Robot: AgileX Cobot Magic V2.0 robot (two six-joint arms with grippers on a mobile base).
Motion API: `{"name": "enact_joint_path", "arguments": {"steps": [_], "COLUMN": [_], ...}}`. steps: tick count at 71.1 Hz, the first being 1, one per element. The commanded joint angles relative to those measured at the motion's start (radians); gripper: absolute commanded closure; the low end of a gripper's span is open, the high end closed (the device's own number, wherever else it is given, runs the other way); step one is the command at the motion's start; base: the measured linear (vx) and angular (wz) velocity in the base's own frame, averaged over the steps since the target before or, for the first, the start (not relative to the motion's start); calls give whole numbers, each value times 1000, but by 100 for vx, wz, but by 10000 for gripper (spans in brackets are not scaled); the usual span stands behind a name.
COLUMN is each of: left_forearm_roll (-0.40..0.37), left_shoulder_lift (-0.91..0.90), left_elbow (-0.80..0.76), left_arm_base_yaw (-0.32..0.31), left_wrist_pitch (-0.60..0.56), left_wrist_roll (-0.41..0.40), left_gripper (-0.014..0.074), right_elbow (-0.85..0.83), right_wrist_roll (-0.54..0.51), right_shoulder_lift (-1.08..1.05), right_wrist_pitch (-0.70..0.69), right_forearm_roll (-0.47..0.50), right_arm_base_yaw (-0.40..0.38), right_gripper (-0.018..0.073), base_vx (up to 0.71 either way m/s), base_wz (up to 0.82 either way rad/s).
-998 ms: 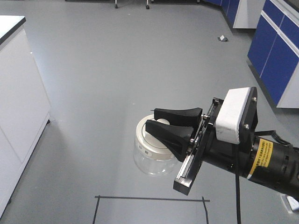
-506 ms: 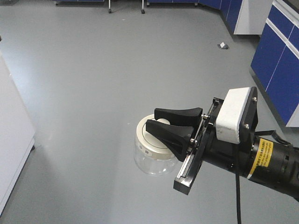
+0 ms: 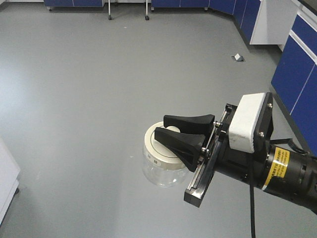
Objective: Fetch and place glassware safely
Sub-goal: 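Keep holding the jar while driving across the lab floor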
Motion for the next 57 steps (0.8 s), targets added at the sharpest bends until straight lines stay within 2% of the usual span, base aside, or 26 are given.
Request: {"name": "enact_joint_path", "arguments": {"steps": [1, 57], "left_forearm_roll": [-5, -5], "left_shoulder_lift": [-2, -2], "left_elbow": [-26, -26], "left_arm_base_yaw": [-7, -7], "left_wrist_pitch": [-71, -71], "left_wrist_roll": [-7, -7], "left_gripper": [603, 603], "right_elbow": [-29, -29], "right_wrist_roll": [-4, -4], "right_shoulder_lift": [-20, -20], "right_wrist_pitch": [-83, -83], "right_forearm_roll": [48, 48], "right_arm_base_yaw": [0, 0], "right_gripper": [563, 563], "base_vx": [45, 48], "base_wz": [0, 1]}}
